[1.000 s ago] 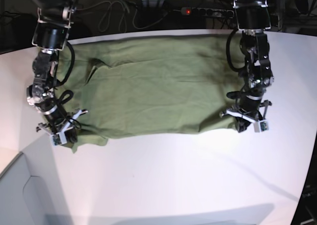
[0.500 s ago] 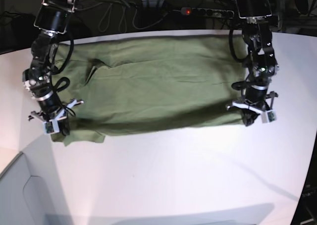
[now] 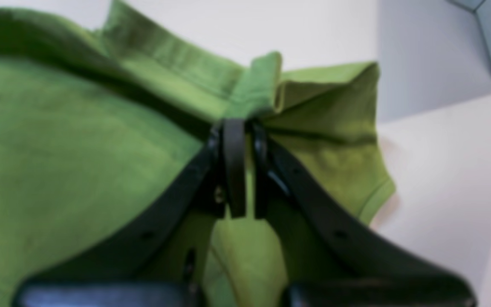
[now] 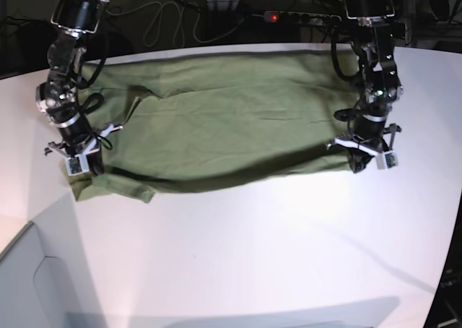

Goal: Fold the T-shirt properly
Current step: 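Fold the hem up over the shirt toward the collar with both grippers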

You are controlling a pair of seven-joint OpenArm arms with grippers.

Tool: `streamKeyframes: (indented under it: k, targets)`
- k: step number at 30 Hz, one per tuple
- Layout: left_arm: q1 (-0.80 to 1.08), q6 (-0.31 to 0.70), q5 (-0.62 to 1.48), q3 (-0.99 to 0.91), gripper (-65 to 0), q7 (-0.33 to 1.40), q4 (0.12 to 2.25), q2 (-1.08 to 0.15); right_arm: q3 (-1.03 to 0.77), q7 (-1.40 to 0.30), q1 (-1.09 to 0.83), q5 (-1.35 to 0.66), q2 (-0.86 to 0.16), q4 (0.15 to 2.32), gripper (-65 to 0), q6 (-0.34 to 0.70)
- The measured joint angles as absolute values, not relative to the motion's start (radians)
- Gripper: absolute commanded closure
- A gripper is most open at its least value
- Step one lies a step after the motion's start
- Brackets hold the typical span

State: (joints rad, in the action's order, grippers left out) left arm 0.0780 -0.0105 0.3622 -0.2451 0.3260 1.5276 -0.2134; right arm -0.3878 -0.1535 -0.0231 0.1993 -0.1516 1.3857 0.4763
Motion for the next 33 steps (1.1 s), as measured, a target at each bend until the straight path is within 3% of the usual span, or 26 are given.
streamKeyframes:
  k: [20, 23, 30, 33]
  targets:
    - [0.095, -0.01, 0.362, -0.245, 0.0, 0.326, 1.527, -0.214, -0.45, -0.158, -0.075, 0.199, -0.152, 1.386, -2.1, 0.477]
    - [0.094, -0.01, 0.362, -0.245, 0.0, 0.325, 1.527, -0.214, -0.445, -0.162, -0.041, 0.2, -0.152, 1.386, -11.4, 0.477]
    - [0.098, -0.01, 0.363, -0.245, 0.0, 0.326, 1.527, -0.213, -0.445, -0.211, 0.006, 0.2, -0.191, 1.425, -46.6, 0.477]
    - [0.102, -0.01, 0.362, -0.245, 0.0, 0.326, 1.527, -0.213, -0.427, -0.227, 0.043, 0.204, -0.191, 1.408, -52.8, 0.477]
